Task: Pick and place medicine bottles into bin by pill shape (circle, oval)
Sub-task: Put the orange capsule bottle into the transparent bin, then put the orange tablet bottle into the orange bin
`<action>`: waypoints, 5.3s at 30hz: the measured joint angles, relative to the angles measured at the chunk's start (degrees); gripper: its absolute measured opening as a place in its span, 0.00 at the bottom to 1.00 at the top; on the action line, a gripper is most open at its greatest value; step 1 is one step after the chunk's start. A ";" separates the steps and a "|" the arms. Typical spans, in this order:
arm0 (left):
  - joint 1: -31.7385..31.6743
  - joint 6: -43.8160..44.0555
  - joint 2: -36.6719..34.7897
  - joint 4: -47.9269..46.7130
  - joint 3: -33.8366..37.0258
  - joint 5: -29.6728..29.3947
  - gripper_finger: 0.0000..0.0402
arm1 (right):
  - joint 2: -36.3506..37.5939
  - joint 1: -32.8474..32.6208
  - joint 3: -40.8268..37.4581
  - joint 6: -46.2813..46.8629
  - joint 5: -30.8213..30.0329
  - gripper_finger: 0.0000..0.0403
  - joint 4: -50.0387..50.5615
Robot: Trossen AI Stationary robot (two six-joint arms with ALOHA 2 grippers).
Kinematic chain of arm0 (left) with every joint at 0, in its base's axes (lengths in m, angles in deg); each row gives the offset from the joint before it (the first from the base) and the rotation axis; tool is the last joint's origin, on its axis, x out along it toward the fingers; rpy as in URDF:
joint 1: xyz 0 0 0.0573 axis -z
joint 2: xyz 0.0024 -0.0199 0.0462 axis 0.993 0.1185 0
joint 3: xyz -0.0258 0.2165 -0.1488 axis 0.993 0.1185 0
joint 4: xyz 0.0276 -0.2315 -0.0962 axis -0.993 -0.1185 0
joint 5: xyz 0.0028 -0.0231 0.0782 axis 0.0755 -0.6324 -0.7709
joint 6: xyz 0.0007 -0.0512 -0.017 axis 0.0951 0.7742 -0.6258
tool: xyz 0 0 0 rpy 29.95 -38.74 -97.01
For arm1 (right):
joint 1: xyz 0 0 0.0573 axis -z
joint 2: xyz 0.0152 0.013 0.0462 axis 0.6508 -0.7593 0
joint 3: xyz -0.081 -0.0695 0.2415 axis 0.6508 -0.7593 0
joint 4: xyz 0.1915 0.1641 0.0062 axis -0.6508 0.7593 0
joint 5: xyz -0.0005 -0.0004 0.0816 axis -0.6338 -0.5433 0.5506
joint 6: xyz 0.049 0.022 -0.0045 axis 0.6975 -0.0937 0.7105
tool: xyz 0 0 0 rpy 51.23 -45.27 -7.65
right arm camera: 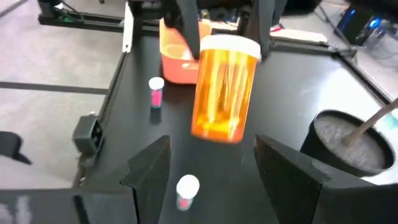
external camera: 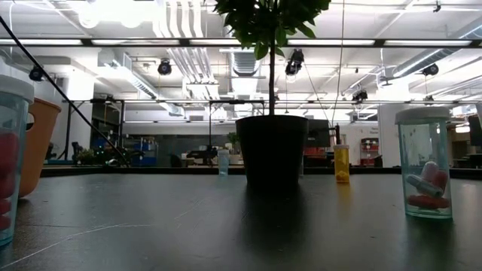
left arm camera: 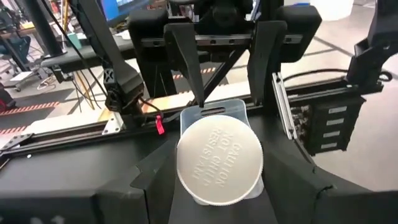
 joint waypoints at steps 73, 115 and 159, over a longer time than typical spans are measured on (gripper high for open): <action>13.18 -1.81 -10.05 -19.70 2.29 -19.34 0.47 | 10.72 52.84 -19.25 -7.13 29.12 0.55 8.20; 13.16 -1.81 -10.10 -19.88 2.29 -19.32 0.47 | 8.35 55.80 -31.93 -9.15 29.16 0.28 -11.31; -0.63 13.09 -2.41 16.18 15.28 0.70 0.47 | 3.94 20.52 -22.75 -30.97 25.54 0.30 -50.24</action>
